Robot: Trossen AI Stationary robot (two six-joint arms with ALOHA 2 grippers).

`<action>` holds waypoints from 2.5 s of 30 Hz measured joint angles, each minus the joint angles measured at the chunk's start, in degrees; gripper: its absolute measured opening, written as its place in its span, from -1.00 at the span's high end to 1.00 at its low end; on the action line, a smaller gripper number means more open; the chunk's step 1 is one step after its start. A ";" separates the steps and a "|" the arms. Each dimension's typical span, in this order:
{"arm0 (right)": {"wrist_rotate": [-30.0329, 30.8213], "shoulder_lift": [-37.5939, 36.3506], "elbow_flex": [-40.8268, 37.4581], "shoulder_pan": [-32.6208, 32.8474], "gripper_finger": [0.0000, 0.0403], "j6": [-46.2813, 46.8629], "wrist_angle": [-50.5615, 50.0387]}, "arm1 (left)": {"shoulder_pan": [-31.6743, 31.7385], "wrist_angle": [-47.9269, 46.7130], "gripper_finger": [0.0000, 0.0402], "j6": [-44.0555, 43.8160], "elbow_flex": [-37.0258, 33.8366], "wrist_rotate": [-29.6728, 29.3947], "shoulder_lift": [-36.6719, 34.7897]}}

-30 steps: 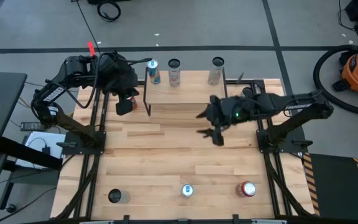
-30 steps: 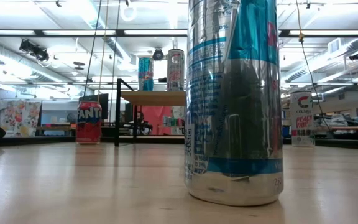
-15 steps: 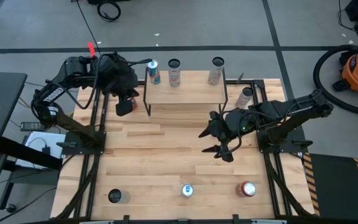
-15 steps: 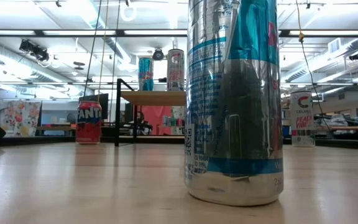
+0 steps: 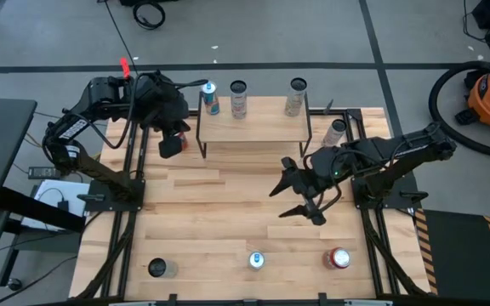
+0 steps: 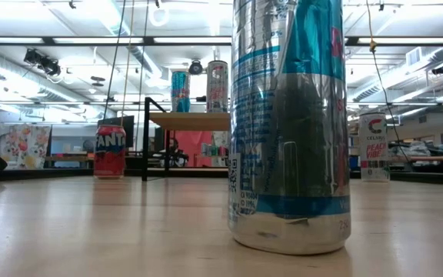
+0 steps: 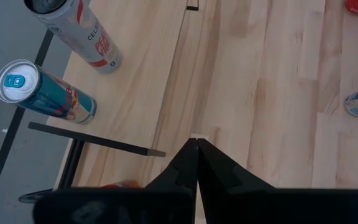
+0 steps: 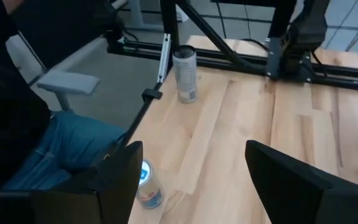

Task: Place canned beverage on shelf
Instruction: Put the blue soda can on the shelf aligned with the other blue soda can

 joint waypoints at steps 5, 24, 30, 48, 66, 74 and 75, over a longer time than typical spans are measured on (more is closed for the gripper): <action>-1.49 0.00 0.00 0.00 -0.57 -0.79 0.18 | 0.12 0.01 0.96 -1.65 0.00 0.00 0.00; -6.40 6.46 -0.94 5.22 -0.62 -4.96 0.06 | 0.12 3.38 0.96 -6.38 0.00 0.00 0.00; -6.61 11.89 -0.94 6.28 -0.60 -9.33 1.75 | 0.12 3.96 0.96 -8.82 0.00 0.00 0.34; -18.33 22.47 -0.92 6.75 -0.60 -25.48 6.87 | -0.01 4.34 0.96 -13.96 -0.02 -0.54 2.16; -14.12 28.14 -0.88 6.75 -0.60 -25.04 14.17 | -1.94 4.30 0.96 -16.81 -0.02 -0.55 2.03; -13.88 30.00 -0.92 6.41 -0.60 -24.77 14.06 | -2.57 4.30 0.96 -15.63 -0.02 -0.57 2.03; -13.84 30.10 -0.93 6.34 -0.60 -24.65 13.29 | -2.59 4.30 0.96 -15.57 -0.02 -0.57 2.03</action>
